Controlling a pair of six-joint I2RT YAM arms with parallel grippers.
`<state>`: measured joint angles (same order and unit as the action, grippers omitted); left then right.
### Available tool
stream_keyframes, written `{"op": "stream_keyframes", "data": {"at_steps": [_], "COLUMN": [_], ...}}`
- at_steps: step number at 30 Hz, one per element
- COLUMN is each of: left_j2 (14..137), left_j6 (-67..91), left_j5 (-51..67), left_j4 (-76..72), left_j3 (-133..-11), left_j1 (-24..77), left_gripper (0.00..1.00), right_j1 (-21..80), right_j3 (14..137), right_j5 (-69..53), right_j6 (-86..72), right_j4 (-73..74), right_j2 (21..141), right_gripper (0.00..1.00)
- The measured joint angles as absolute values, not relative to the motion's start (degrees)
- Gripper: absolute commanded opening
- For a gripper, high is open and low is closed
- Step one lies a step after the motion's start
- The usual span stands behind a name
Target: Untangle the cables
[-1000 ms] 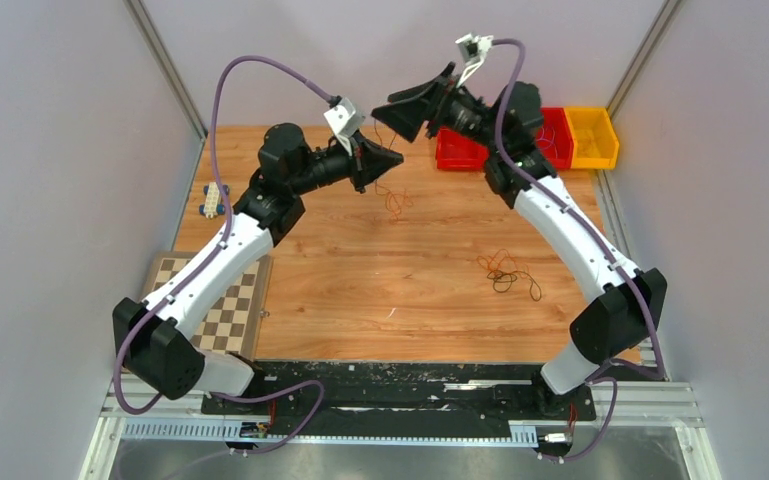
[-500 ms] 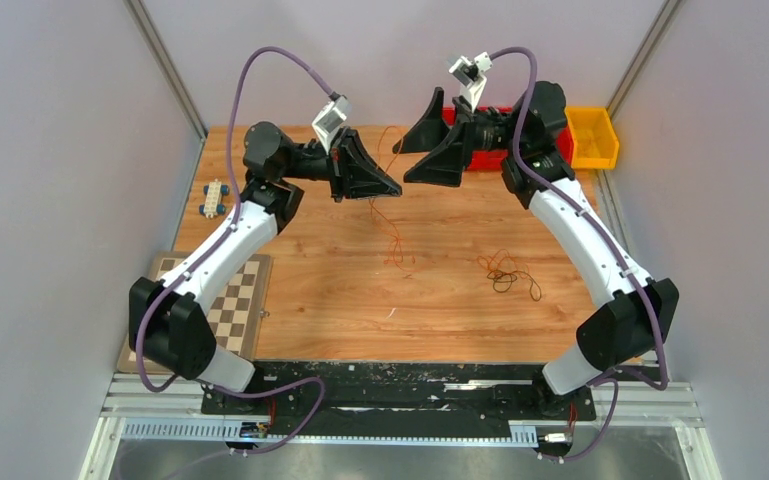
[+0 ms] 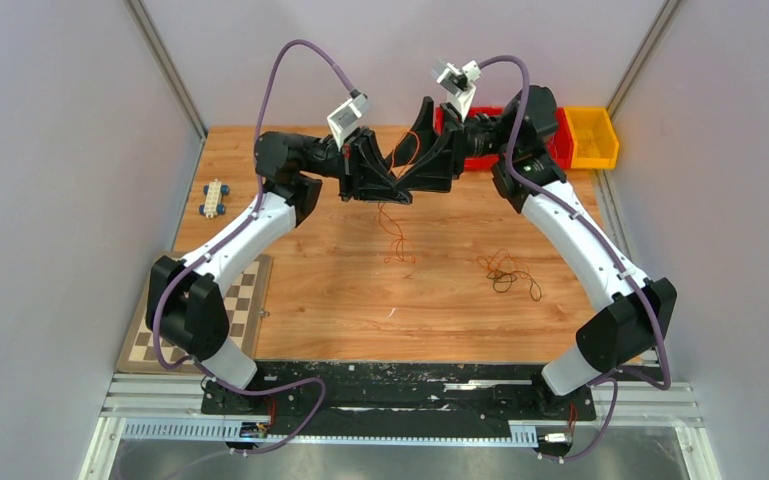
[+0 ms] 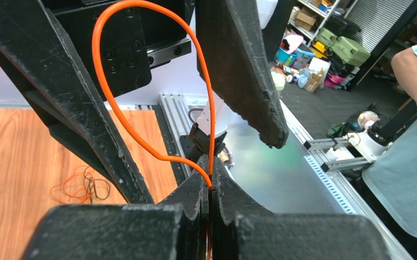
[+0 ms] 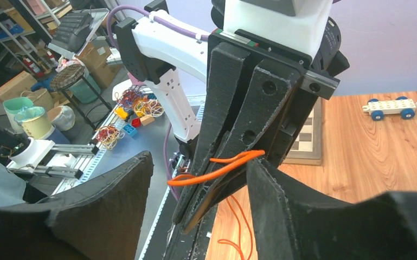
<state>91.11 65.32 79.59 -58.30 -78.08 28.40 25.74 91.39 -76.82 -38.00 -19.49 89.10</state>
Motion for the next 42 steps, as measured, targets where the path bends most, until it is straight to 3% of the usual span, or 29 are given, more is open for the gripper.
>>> {"op": "stream_keyframes", "data": {"at_steps": [3, 8, 16, 18, 20, 24, 28, 31, 33, 34, 42], "left_j2": [91.18, 91.18, 91.18, 91.18, 91.18, 91.18, 91.18, 91.18, 91.18, 91.18, 91.18], "left_j6": [66.85, 67.88, 68.29, 68.29, 68.29, 68.29, 68.25, 68.16, 68.12, 68.12, 67.00], "left_j5": [79.72, 79.92, 79.90, 79.88, 79.88, 79.85, 79.85, 79.85, 79.83, 79.72, 79.40], "left_j4": [-59.90, -61.08, -61.58, -61.60, -61.60, -61.60, -61.54, -61.19, -61.06, -61.04, -59.07], "left_j3": [-78.08, -78.02, -77.62, -77.60, -77.60, -77.58, -77.58, -77.58, -77.58, -77.58, -77.58], "left_j1": [28.36, 28.38, 28.38, 28.38, 28.36, 28.45, 28.53, 28.53, 28.53, 28.53, 28.53], "left_gripper": [0.00, 0.00, 0.00, 0.00, 0.00, 0.00, 0.00, 0.00, 0.00, 0.00, 0.00], "right_j1": [25.36, 23.29, 20.91, 20.97, 21.06, 21.28, 21.34, 21.34, 21.34, 21.34, 21.26], "right_j3": [91.57, 91.57, 92.58, 93.67, 94.61, 95.53, 96.14, 96.14, 96.14, 96.14, 96.68], "right_j5": [-76.73, -76.07, -73.97, -73.78, -73.52, -73.56, -73.65, -73.82, -74.02, -74.08, -73.63], "right_j6": [-38.09, -38.22, -40.75, -41.78, -42.41, -43.40, -44.29, -44.75, -45.01, -45.21, -45.30], "right_j4": [-19.90, -19.99, -22.22, -23.46, -24.64, -26.35, -27.20, -27.33, -27.40, -27.40, -26.44], "right_j2": [89.10, 88.99, 88.99, 88.99, 88.99, 89.12, 90.02, 90.52, 90.67, 90.70, 90.70], "right_gripper": [0.52, 0.65, 0.62, 0.66, 0.76, 0.51, 0.40, 0.27, 0.14, 0.04, 0.00]}}
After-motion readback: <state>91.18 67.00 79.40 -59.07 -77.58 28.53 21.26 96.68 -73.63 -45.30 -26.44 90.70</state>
